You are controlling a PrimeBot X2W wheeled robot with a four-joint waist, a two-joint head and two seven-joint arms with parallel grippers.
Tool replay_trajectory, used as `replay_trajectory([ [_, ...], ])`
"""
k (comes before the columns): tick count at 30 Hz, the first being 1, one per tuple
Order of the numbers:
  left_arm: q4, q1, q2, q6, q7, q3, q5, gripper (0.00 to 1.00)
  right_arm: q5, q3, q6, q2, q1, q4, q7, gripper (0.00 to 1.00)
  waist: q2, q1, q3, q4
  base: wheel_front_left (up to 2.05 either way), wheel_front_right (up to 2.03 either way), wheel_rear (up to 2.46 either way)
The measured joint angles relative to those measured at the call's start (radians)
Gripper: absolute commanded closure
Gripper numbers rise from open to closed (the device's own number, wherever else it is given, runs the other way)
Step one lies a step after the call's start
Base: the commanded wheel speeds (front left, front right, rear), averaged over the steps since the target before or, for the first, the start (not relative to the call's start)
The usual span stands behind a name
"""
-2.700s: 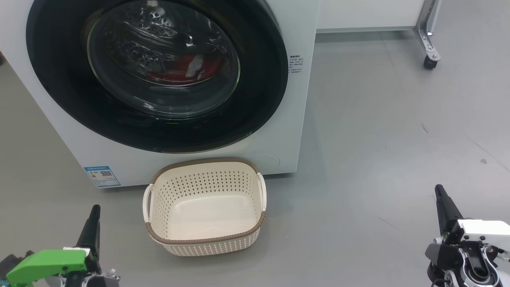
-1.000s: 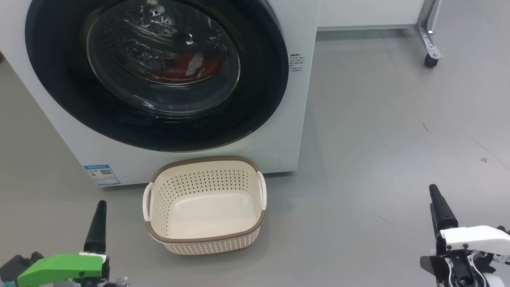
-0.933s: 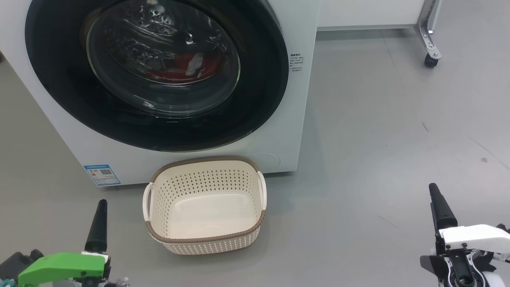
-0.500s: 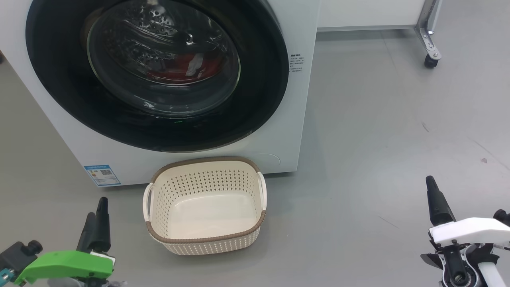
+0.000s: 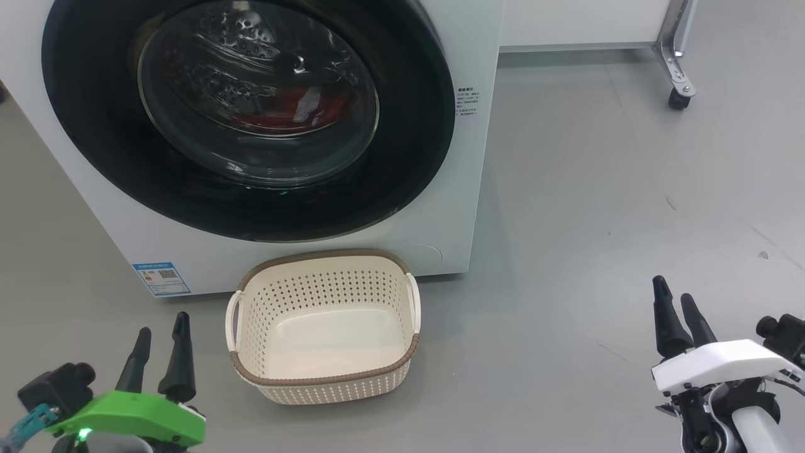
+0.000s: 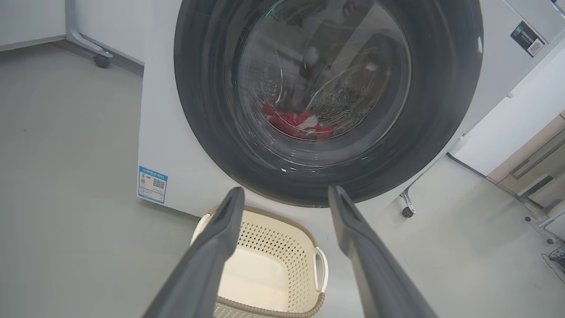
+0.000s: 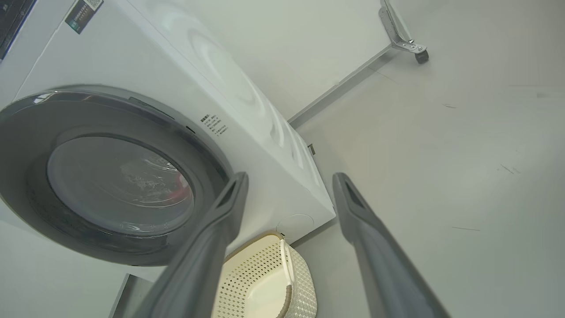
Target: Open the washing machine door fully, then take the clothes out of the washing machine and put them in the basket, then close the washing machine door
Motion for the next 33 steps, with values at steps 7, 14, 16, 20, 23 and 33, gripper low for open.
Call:
replay_trajectory([
  [7,-0.022,-0.001,0.003,0.028,-0.023,-0.039,0.131,0.0,-0.128,0.051,-0.02,-0.025,-0.003,0.0,-0.028,0.0,0.0,0.0,-0.002,0.0,0.0,0.0,0.0],
  [14,-0.033,-0.002,0.003,0.059,-0.044,-0.062,0.229,0.0,-0.253,0.101,-0.053,-0.05,-0.013,0.0,-0.05,0.0,0.0,0.0,-0.003,0.0,0.0,0.0,0.0],
  [16,-0.034,-0.002,0.003,0.064,-0.053,-0.068,0.261,0.0,-0.289,0.116,-0.063,-0.058,-0.014,0.0,-0.058,0.0,0.0,0.0,-0.003,0.0,0.0,0.0,0.0],
  [20,-0.038,-0.001,0.003,0.077,-0.065,-0.079,0.309,0.0,-0.346,0.139,-0.079,-0.062,-0.014,0.0,-0.071,0.0,0.0,0.0,-0.003,0.001,0.0,0.0,0.0],
  [23,-0.038,-0.001,0.003,0.087,-0.075,-0.086,0.346,0.0,-0.384,0.154,-0.089,-0.064,-0.014,0.0,-0.084,0.0,0.0,0.0,-0.003,0.001,0.0,0.0,0.0],
  [33,-0.036,-0.001,0.003,0.106,-0.105,-0.112,0.463,0.0,-0.498,0.195,-0.127,-0.067,-0.015,0.0,-0.119,0.0,0.0,0.0,-0.004,-0.001,0.0,0.0,0.0],
])
